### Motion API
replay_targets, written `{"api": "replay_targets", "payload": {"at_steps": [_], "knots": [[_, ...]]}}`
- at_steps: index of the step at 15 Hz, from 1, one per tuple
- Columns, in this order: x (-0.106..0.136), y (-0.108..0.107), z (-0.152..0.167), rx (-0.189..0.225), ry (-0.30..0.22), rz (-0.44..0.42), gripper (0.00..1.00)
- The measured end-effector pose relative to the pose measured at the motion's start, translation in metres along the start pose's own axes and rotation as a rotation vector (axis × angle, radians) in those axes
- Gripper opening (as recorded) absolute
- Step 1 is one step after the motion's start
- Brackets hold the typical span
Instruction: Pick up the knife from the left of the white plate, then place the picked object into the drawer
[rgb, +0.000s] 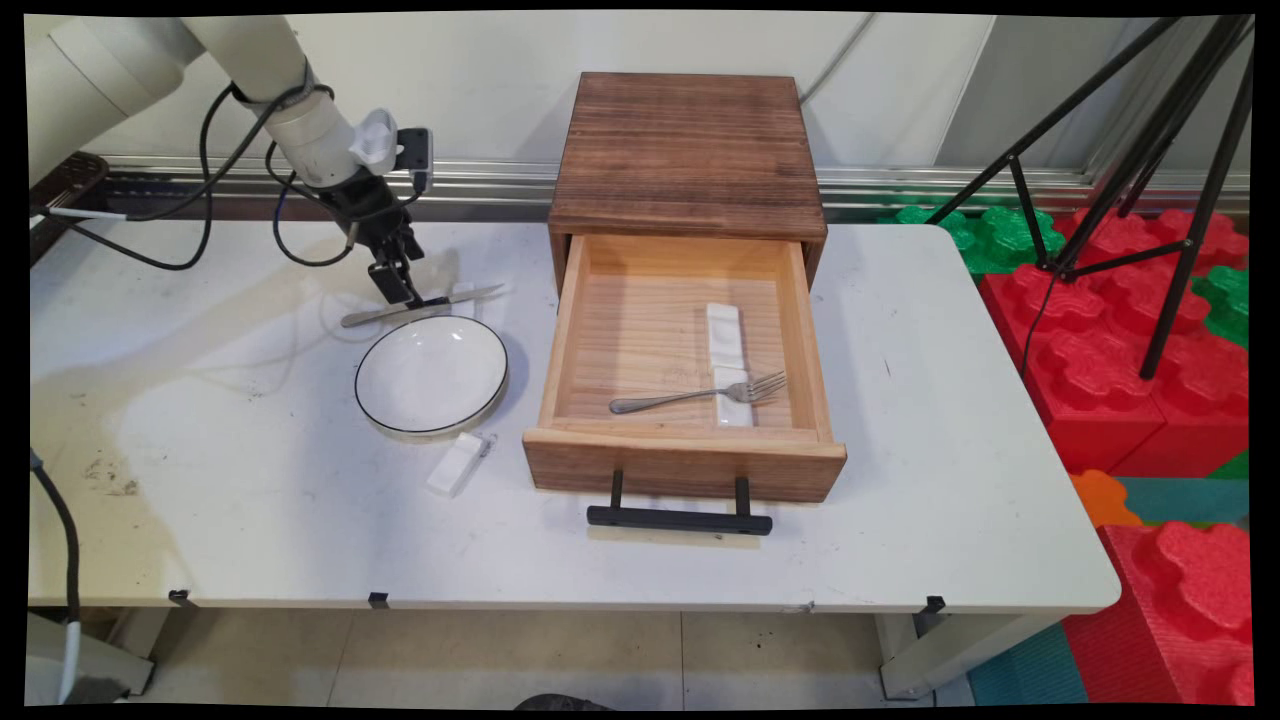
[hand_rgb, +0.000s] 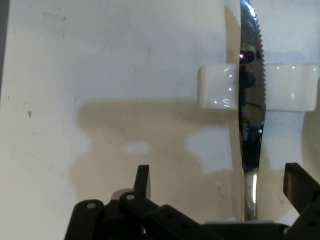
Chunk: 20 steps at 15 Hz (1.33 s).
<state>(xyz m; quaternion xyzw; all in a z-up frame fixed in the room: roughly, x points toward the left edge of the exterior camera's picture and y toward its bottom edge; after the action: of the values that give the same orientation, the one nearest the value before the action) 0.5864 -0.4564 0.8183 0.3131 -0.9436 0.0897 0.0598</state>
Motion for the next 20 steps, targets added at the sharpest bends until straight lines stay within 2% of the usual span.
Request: {"api": "replay_targets", "payload": {"at_steps": [11,12,20], "knots": [[0.0,-0.002,0.013,-0.021,0.017,-0.031,1.0],[0.0,-0.002,0.014,-0.023,0.018,-0.031,0.0],[-0.003,0.002,0.018,-0.039,0.029,-0.031,0.0]]}}
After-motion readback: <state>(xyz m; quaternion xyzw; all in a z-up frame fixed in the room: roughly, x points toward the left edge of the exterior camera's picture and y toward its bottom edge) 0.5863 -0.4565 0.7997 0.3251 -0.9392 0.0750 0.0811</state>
